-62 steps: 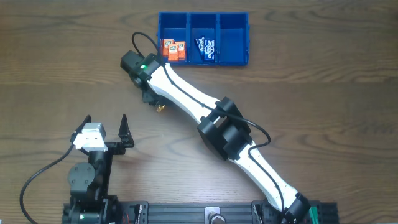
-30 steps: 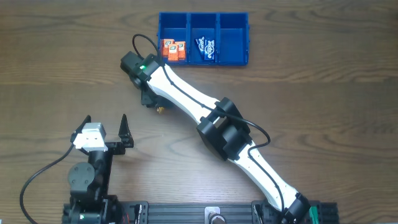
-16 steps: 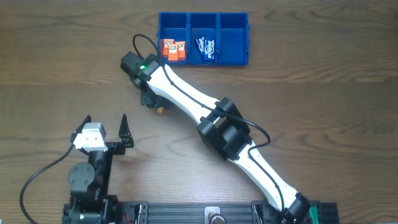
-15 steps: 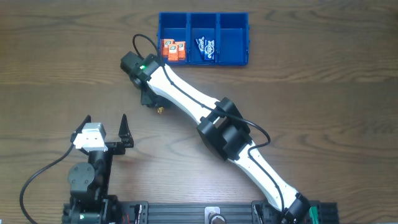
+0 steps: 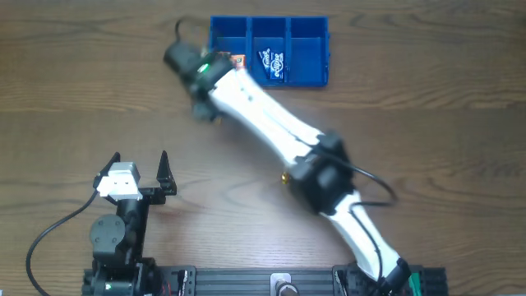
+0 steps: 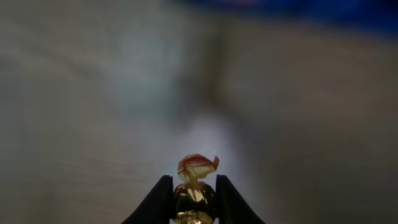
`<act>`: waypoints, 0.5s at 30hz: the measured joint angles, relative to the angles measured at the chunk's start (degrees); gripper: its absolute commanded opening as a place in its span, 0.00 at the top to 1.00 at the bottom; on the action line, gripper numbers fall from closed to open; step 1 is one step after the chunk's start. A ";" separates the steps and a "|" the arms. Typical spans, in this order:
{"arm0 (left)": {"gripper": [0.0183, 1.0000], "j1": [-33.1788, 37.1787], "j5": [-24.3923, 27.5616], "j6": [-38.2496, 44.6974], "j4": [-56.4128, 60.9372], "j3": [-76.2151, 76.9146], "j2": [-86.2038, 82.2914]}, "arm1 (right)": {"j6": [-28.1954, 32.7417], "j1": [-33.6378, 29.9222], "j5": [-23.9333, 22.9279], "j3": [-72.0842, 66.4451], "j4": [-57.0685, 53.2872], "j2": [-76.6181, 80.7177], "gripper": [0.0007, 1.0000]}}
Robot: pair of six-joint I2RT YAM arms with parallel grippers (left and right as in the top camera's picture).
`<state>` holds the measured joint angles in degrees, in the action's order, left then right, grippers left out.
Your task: Sort Candies Into Trays
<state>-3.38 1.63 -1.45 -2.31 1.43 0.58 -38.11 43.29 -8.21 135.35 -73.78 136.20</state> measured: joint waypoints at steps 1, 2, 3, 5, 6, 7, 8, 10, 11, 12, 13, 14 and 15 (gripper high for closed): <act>0.00 0.00 0.02 0.00 -0.02 0.00 0.00 | 0.90 -1.36 -0.90 0.02 0.17 -1.99 0.83; 0.00 0.02 0.02 0.00 -0.02 0.00 0.00 | 1.97 -3.52 -2.01 0.13 0.46 -4.48 0.83; 0.00 0.02 0.00 0.00 0.00 0.00 0.00 | 4.50 -8.74 -4.20 0.74 1.68 -8.20 0.84; 0.00 0.02 0.02 0.00 0.00 0.00 0.00 | 6.38 -13.14 -5.73 1.16 2.58 -9.57 0.84; 0.00 0.00 0.02 0.00 0.00 0.00 0.00 | 7.43 -15.39 -6.19 1.22 3.54 -9.75 0.84; 0.00 0.02 0.02 0.00 -0.02 0.00 0.02 | 8.48 -17.59 -6.75 1.27 4.42 -9.62 0.84; 0.00 0.02 0.02 0.00 0.00 0.00 0.00 | 9.29 -19.61 -7.17 1.27 5.01 -9.11 0.84; 0.00 0.02 0.02 0.00 0.00 0.00 0.02 | 10.23 -22.14 -7.67 1.18 5.88 -8.11 0.84; 0.00 0.00 0.02 0.00 -0.02 0.00 0.00 | 10.69 -23.34 -7.93 1.11 6.49 -7.34 0.83; 0.00 0.02 0.02 0.00 0.00 0.00 0.00 | 11.26 -24.20 -8.09 1.07 7.23 -6.58 0.83; 0.00 0.02 0.02 0.00 0.00 0.00 0.00 | 11.69 -24.57 -8.09 1.07 7.67 -6.03 0.83; 0.00 0.02 0.02 0.00 0.00 0.00 0.00 | 12.28 -24.85 -8.07 1.07 8.26 -5.25 0.83; 0.00 0.00 0.02 0.00 0.00 0.00 0.00 | 12.79 -24.94 -7.93 1.07 8.70 -4.57 0.83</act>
<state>-3.38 1.65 -1.45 -2.31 1.43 0.58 -25.32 18.35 -16.14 136.42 -65.08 131.63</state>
